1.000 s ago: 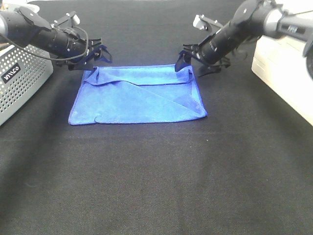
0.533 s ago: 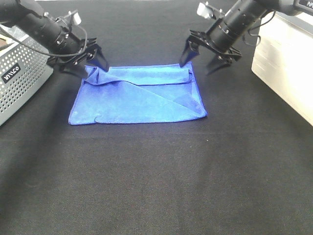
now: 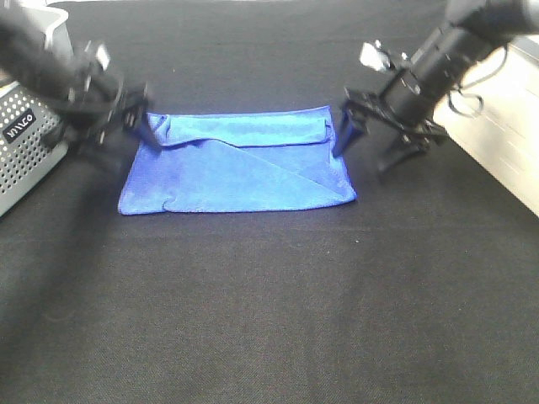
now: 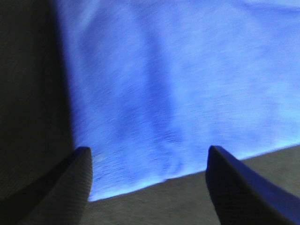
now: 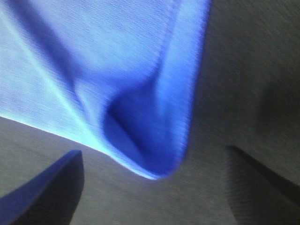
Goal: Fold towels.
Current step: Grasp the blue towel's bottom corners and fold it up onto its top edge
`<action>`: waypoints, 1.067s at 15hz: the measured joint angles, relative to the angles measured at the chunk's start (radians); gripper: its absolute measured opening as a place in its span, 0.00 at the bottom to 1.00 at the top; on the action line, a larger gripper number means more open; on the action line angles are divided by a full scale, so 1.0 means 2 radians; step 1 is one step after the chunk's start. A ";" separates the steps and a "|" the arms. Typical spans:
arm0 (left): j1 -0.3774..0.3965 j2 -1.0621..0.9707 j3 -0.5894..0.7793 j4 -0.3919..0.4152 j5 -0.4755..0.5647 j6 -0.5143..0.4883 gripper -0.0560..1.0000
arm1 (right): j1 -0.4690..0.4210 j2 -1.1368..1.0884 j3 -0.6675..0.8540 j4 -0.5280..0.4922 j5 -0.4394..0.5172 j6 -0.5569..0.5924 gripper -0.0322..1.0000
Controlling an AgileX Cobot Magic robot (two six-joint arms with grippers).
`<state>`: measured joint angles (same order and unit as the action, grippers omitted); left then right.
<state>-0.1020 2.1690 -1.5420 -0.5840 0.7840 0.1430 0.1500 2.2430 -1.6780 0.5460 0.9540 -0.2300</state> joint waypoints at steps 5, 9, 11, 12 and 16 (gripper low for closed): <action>0.000 0.003 0.053 0.000 -0.061 -0.015 0.68 | 0.000 0.003 0.030 0.002 -0.017 -0.041 0.76; -0.001 0.028 0.051 -0.030 -0.069 -0.005 0.68 | 0.000 0.029 0.031 0.039 -0.042 -0.055 0.76; -0.009 0.033 0.048 -0.036 -0.071 0.004 0.68 | 0.000 0.038 0.031 0.086 -0.047 -0.078 0.74; -0.012 0.037 0.046 -0.038 -0.073 0.005 0.66 | 0.000 0.045 0.030 0.112 -0.049 -0.083 0.67; -0.012 0.046 0.046 -0.036 -0.066 0.004 0.16 | 0.000 0.056 0.031 0.103 -0.056 -0.063 0.10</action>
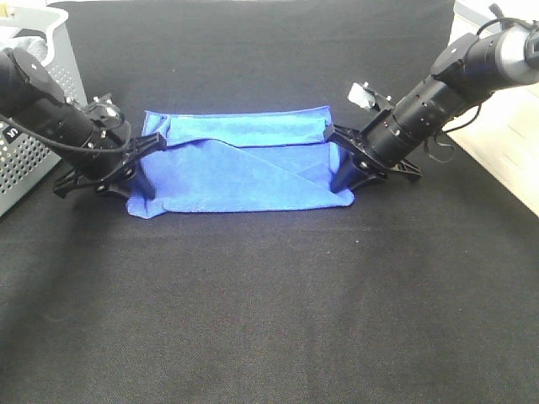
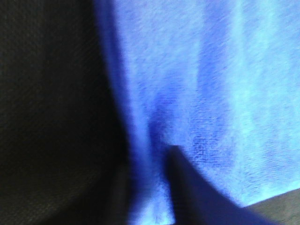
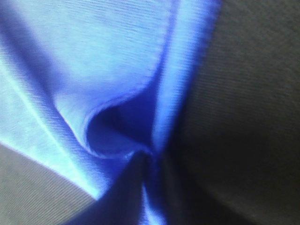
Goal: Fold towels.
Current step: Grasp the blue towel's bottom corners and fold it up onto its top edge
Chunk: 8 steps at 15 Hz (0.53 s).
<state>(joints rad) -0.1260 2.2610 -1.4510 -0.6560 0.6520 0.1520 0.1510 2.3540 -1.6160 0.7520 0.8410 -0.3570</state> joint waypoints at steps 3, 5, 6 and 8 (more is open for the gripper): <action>0.004 0.000 0.000 0.010 0.037 0.000 0.07 | -0.006 0.000 0.000 -0.010 0.014 0.023 0.03; 0.015 -0.007 -0.001 0.053 0.107 0.001 0.07 | -0.023 -0.017 0.004 -0.012 0.049 0.026 0.03; 0.017 -0.017 0.008 0.070 0.119 0.001 0.07 | -0.028 -0.033 0.017 -0.012 0.057 0.027 0.03; 0.018 -0.055 0.038 0.077 0.125 0.001 0.07 | -0.028 -0.067 0.076 -0.024 0.049 0.026 0.03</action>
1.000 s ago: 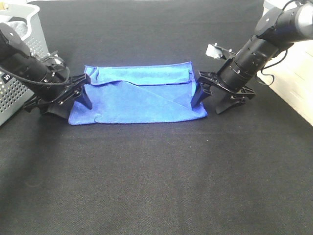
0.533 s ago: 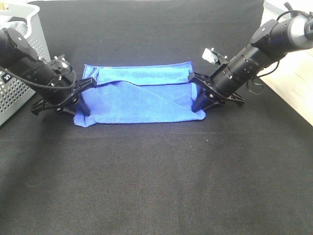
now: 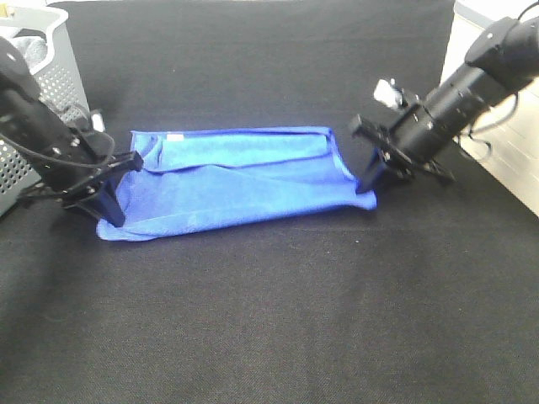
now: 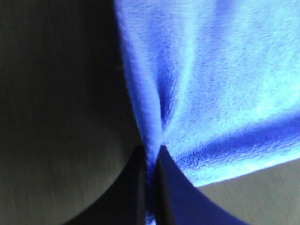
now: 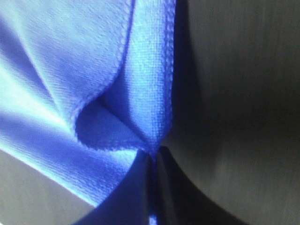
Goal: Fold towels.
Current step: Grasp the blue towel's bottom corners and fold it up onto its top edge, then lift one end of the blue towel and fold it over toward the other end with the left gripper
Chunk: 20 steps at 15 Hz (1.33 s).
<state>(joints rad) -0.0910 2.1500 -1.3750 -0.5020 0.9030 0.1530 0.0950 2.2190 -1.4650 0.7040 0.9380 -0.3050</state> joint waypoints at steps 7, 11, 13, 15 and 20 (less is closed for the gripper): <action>-0.003 -0.095 0.175 -0.002 -0.026 0.013 0.07 | 0.000 -0.105 0.224 0.002 -0.064 -0.031 0.03; -0.004 -0.140 0.205 -0.012 -0.062 0.013 0.07 | 0.000 -0.121 0.250 0.008 -0.081 -0.059 0.03; -0.004 -0.143 0.175 -0.020 -0.073 0.013 0.07 | 0.000 -0.121 0.220 0.014 -0.083 -0.069 0.03; -0.004 -0.140 0.141 -0.020 -0.084 0.006 0.07 | 0.000 -0.120 0.177 0.014 -0.084 -0.069 0.03; -0.003 -0.056 0.024 -0.020 -0.097 -0.001 0.07 | 0.000 -0.048 0.043 0.014 -0.080 -0.069 0.03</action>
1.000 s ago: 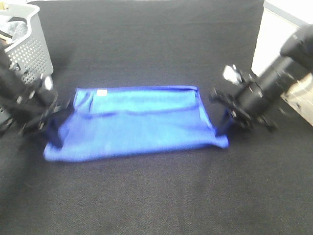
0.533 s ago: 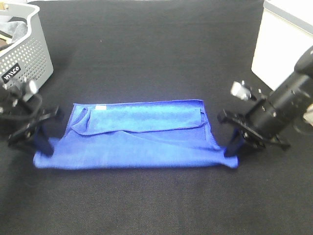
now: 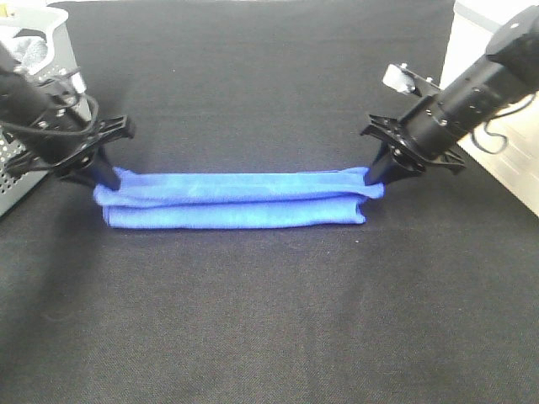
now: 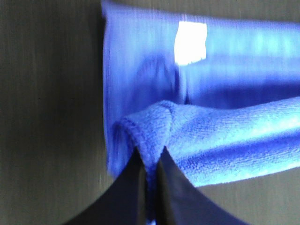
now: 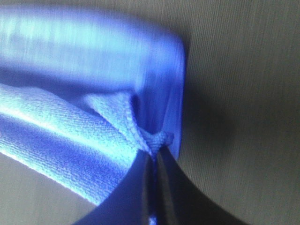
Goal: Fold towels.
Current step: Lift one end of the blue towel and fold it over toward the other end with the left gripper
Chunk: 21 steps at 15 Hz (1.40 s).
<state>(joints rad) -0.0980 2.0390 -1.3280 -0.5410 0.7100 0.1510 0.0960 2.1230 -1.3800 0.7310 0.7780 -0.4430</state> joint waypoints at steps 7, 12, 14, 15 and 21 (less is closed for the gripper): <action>0.000 0.048 -0.035 -0.024 -0.026 0.009 0.26 | 0.000 0.053 -0.044 -0.004 -0.001 0.004 0.27; 0.002 0.043 -0.035 -0.016 -0.028 0.012 0.82 | -0.001 0.053 -0.044 -0.011 0.045 0.012 0.74; 0.003 0.040 -0.035 0.011 -0.028 0.001 0.84 | -0.001 0.052 -0.044 -0.015 0.060 0.026 0.76; 0.003 0.040 -0.035 0.031 -0.028 -0.019 0.84 | -0.001 0.052 -0.044 -0.020 0.063 0.028 0.76; -0.012 0.070 -0.035 -0.002 -0.030 -0.025 0.84 | -0.001 0.052 -0.044 -0.027 0.049 0.030 0.76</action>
<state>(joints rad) -0.1210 2.1780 -1.3980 -0.5450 0.6500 0.1010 0.0940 2.2260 -1.4680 0.6770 0.8770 -0.3840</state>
